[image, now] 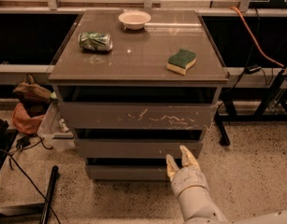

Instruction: Close middle drawer

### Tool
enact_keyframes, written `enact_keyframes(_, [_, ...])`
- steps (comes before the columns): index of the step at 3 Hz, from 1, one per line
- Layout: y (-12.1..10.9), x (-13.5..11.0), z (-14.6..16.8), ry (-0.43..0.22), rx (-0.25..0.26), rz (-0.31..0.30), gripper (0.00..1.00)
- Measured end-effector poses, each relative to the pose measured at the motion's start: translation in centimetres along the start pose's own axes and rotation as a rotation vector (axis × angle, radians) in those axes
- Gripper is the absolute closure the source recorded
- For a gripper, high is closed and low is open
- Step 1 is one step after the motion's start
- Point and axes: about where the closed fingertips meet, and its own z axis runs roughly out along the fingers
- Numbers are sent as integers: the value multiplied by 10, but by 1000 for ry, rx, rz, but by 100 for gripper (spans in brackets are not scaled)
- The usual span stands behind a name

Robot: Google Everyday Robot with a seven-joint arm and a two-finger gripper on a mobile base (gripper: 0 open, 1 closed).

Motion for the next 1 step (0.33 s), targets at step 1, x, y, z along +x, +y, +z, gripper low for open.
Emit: enact_keyframes(1, [0, 0, 0, 0, 0, 0, 1])
